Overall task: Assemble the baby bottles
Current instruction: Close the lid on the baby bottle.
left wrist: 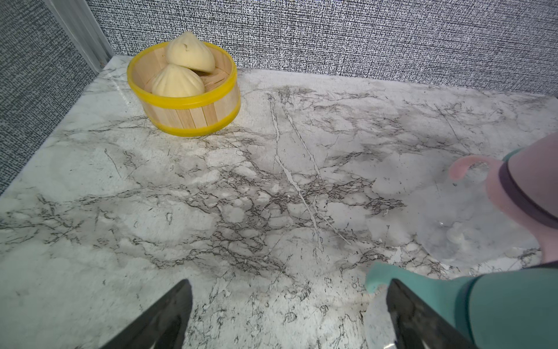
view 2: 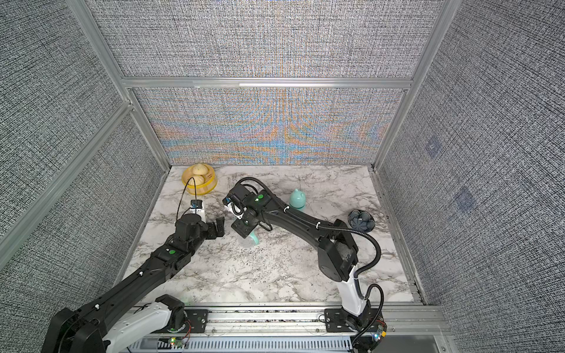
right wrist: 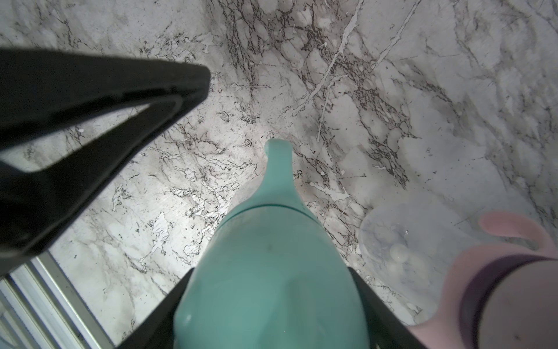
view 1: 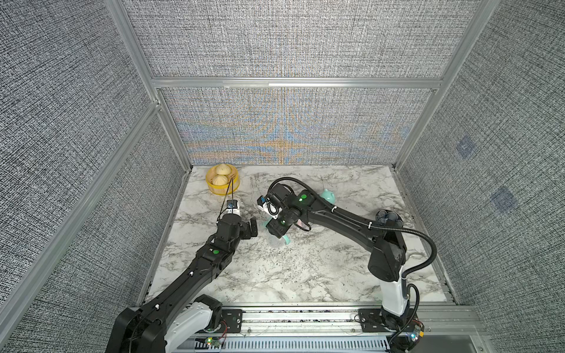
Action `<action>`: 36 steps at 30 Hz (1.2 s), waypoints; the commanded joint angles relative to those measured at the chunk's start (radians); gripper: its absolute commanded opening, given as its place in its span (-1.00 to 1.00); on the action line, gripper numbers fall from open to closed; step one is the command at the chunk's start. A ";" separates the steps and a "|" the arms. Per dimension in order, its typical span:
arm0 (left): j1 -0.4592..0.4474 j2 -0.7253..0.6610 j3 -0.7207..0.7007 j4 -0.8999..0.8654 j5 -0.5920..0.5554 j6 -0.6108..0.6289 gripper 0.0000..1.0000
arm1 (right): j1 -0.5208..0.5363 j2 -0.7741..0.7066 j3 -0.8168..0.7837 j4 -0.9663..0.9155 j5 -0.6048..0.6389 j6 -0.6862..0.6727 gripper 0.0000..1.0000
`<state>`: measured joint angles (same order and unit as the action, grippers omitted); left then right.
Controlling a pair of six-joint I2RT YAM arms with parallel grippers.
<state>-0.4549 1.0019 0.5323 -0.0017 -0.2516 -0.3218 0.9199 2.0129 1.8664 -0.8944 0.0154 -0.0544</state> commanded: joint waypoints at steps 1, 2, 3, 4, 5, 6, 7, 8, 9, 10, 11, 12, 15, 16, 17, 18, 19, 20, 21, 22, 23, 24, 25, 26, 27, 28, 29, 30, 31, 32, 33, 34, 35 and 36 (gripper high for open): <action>0.001 0.002 0.009 0.000 0.007 0.000 1.00 | -0.003 0.005 0.013 -0.084 0.018 0.001 0.44; 0.001 0.000 0.009 0.000 0.009 0.000 1.00 | -0.004 0.003 0.018 -0.085 0.015 0.001 0.46; 0.001 -0.002 0.008 0.001 0.011 -0.003 1.00 | -0.003 0.001 0.022 -0.085 0.012 0.001 0.47; 0.001 -0.003 0.009 0.000 0.010 -0.003 1.00 | -0.004 0.000 0.023 -0.083 0.010 -0.001 0.48; 0.001 -0.004 0.010 -0.001 0.009 -0.003 1.00 | -0.003 -0.002 0.026 -0.080 0.003 -0.002 0.49; 0.002 -0.006 0.009 -0.003 0.009 -0.003 1.00 | -0.005 -0.004 0.027 -0.075 -0.004 -0.005 0.50; 0.001 -0.006 0.009 -0.003 0.008 -0.003 1.00 | -0.004 -0.006 0.027 -0.070 -0.010 -0.007 0.51; 0.001 -0.006 0.010 -0.003 0.008 -0.003 1.00 | -0.004 -0.006 0.029 -0.065 -0.014 -0.008 0.52; 0.001 -0.006 0.011 -0.004 0.009 -0.003 1.00 | -0.004 -0.005 0.033 -0.063 -0.015 -0.009 0.53; 0.001 -0.005 0.012 -0.004 0.009 -0.003 1.00 | -0.004 -0.005 0.038 -0.060 -0.017 -0.010 0.54; 0.001 -0.004 0.012 -0.006 0.008 -0.003 1.00 | -0.004 -0.002 0.041 -0.056 -0.021 -0.010 0.54; 0.002 -0.005 0.012 -0.006 0.009 -0.003 1.00 | -0.006 0.000 0.045 -0.052 -0.024 -0.012 0.54; 0.001 -0.006 0.011 -0.007 0.007 -0.003 1.00 | -0.007 0.016 0.064 -0.057 -0.031 -0.013 0.54; 0.001 -0.006 0.011 -0.007 0.006 -0.003 1.00 | -0.007 0.018 0.069 -0.059 -0.035 -0.013 0.54; 0.001 -0.008 0.011 -0.007 0.006 -0.002 1.00 | -0.008 0.018 0.070 -0.057 -0.037 -0.015 0.54; 0.001 -0.005 0.011 -0.007 0.005 -0.002 1.00 | -0.007 0.016 0.070 -0.055 -0.039 -0.015 0.54; 0.001 -0.006 0.012 -0.006 0.003 0.000 1.00 | -0.008 0.012 0.070 -0.052 -0.041 -0.015 0.54; 0.001 -0.004 0.012 -0.006 0.003 0.001 1.00 | -0.007 0.007 0.069 -0.050 -0.043 -0.013 0.55; 0.001 -0.003 0.014 -0.006 0.003 0.000 1.00 | -0.008 0.001 0.068 -0.045 -0.045 -0.013 0.55; 0.001 0.000 0.016 -0.007 0.004 0.000 1.00 | -0.008 -0.007 0.065 -0.043 -0.048 -0.013 0.55; 0.001 0.002 0.019 -0.010 0.005 -0.001 1.00 | -0.007 -0.015 0.063 -0.036 -0.049 -0.012 0.56; 0.001 0.001 0.022 -0.012 0.005 -0.004 1.00 | -0.007 -0.025 0.061 -0.031 -0.052 -0.013 0.58; 0.000 0.002 0.025 -0.014 0.006 -0.008 1.00 | -0.007 -0.033 0.058 -0.024 -0.055 -0.015 0.60; 0.001 0.000 0.029 -0.014 0.008 -0.010 1.00 | -0.008 -0.042 0.056 -0.015 -0.056 -0.018 0.62; 0.001 0.000 0.033 -0.015 0.007 -0.010 1.00 | -0.009 -0.050 0.054 -0.010 -0.057 -0.020 0.64; 0.001 0.000 0.038 -0.018 0.008 -0.012 1.00 | -0.011 -0.057 0.055 -0.004 -0.054 -0.022 0.65; 0.002 0.000 0.045 -0.023 0.006 -0.012 1.00 | -0.012 -0.064 0.054 0.002 -0.050 -0.024 0.66; 0.001 0.000 0.052 -0.029 0.005 -0.013 1.00 | -0.013 -0.071 0.054 0.006 -0.043 -0.024 0.68; 0.001 0.000 0.062 -0.034 0.003 -0.014 1.00 | -0.014 -0.080 0.051 0.010 -0.034 -0.023 0.69; 0.001 0.000 0.072 -0.036 0.000 -0.013 1.00 | -0.014 -0.095 0.040 0.022 -0.022 -0.021 0.71; 0.001 0.000 0.081 -0.037 -0.005 -0.009 1.00 | -0.015 -0.113 0.022 0.038 -0.009 -0.019 0.72; 0.001 0.002 0.097 -0.044 -0.019 -0.005 1.00 | -0.016 -0.135 -0.002 0.061 0.004 -0.015 0.74; 0.001 0.006 0.118 -0.063 -0.036 -0.003 1.00 | -0.020 -0.158 -0.019 0.073 0.019 -0.012 0.77; 0.001 0.010 0.137 -0.075 -0.046 0.003 1.00 | -0.022 -0.177 -0.030 0.073 0.035 -0.010 0.79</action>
<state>-0.4549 1.0061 0.6369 -0.0536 -0.2584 -0.3325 0.9024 1.8698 1.8557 -0.8627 -0.0002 -0.0658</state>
